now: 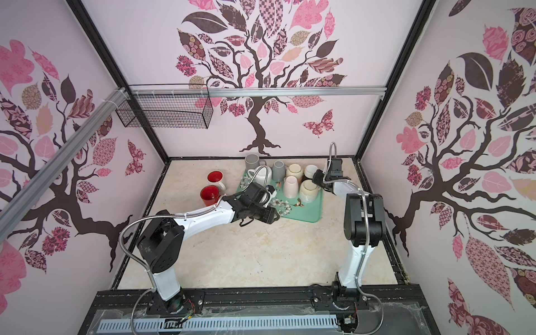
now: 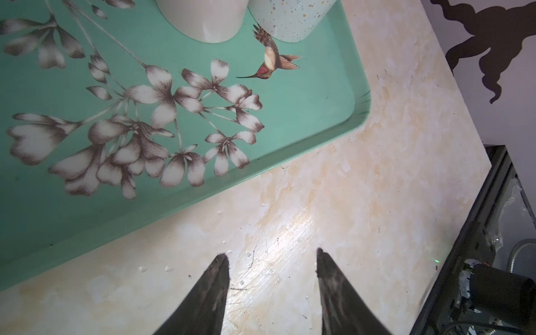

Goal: Turn the mug right side up
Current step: Move the mug to the tray.

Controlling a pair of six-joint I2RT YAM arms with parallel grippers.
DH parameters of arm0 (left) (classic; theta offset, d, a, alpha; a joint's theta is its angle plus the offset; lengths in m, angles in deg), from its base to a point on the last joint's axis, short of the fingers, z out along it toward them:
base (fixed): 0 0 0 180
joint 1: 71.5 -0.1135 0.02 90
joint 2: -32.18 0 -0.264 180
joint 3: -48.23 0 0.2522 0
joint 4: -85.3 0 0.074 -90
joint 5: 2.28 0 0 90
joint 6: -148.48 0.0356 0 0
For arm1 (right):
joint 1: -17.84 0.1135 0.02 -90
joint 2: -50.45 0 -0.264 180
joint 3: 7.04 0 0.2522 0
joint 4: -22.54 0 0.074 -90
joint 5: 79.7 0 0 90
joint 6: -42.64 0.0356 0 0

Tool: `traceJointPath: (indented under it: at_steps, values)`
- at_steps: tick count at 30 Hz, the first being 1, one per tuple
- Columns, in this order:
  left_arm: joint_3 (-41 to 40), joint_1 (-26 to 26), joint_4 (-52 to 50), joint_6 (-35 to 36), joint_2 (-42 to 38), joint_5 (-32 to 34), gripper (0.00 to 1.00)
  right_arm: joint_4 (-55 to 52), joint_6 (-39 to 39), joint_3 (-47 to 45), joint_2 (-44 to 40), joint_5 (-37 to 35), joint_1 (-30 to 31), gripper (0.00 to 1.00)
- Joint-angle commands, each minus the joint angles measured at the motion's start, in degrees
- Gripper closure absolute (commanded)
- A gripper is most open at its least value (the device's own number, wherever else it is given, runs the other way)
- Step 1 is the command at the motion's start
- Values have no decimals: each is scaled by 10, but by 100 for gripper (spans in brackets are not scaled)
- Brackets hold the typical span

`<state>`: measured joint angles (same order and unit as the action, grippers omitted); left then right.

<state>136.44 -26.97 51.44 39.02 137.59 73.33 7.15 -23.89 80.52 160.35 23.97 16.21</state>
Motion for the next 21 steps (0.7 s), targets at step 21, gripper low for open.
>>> traceJointPath:
  at_steps: [21]
  values:
    - [-89,3,64,-46,-50,-4,52,47,72,-282,-186,72,70,83]
